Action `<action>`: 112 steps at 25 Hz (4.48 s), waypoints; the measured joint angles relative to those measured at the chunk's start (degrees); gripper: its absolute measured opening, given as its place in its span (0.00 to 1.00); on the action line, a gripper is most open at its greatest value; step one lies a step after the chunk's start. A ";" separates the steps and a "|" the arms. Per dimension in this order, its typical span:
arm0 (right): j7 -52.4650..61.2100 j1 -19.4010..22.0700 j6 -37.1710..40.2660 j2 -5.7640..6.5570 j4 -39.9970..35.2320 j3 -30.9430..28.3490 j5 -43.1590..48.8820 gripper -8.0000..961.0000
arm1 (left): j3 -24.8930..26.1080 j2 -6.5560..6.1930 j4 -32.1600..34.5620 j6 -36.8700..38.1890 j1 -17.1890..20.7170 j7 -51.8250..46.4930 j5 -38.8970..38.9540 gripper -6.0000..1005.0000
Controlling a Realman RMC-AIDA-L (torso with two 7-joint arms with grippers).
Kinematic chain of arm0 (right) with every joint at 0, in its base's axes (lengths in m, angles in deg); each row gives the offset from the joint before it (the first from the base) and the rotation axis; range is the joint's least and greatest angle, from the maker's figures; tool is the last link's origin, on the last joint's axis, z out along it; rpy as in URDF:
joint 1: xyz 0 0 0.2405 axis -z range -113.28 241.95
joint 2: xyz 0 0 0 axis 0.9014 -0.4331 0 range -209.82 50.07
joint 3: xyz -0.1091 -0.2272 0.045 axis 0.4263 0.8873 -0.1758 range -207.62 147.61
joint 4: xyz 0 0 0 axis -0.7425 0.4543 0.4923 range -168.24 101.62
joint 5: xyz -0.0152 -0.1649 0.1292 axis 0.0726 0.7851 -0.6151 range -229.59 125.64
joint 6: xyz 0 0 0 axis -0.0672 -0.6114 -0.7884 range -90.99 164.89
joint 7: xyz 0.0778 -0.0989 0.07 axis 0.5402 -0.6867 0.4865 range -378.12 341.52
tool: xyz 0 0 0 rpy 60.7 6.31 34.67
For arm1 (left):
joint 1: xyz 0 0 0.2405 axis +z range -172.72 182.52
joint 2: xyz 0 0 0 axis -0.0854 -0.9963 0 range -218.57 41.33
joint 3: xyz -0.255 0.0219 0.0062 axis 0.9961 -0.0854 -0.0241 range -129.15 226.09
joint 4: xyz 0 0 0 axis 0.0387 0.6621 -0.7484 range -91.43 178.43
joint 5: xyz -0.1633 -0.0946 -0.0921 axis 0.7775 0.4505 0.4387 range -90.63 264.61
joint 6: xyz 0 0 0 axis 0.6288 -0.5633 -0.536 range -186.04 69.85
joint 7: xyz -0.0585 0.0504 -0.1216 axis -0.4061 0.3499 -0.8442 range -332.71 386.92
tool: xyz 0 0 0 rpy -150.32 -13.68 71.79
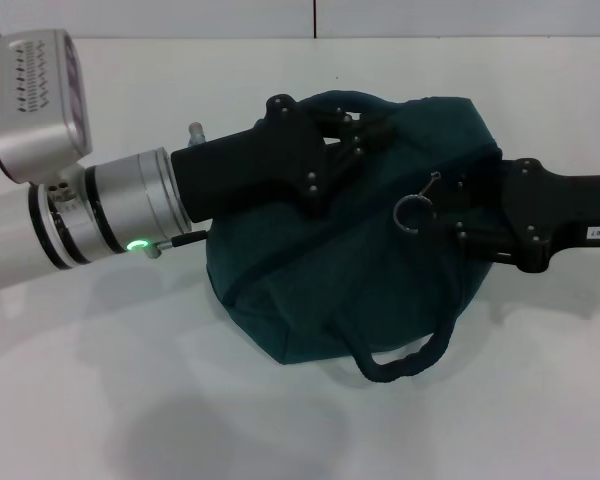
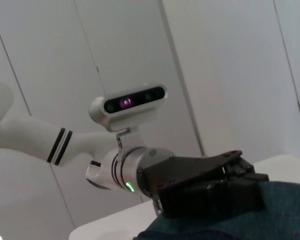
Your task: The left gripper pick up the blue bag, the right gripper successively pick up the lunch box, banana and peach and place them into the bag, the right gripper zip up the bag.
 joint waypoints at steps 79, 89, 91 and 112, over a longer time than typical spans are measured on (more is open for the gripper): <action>-24.64 8.67 -1.71 -1.51 7.63 -7.30 -16.76 0.03 | 10.15 4.40 1.17 6.65 7.94 -5.45 1.68 0.15; -24.75 8.11 -0.31 -1.53 8.81 -7.36 -16.90 0.03 | 10.49 -1.91 11.26 13.01 5.42 -46.37 -9.01 0.53; -24.75 7.98 -0.32 -1.53 8.88 -7.37 -16.93 0.03 | 11.01 -0.20 13.36 11.75 6.62 -44.99 -11.34 0.59; -24.78 6.94 -1.32 -1.52 9.11 -7.39 -16.95 0.03 | -1.15 5.30 25.87 -17.10 14.78 -20.74 -13.47 0.74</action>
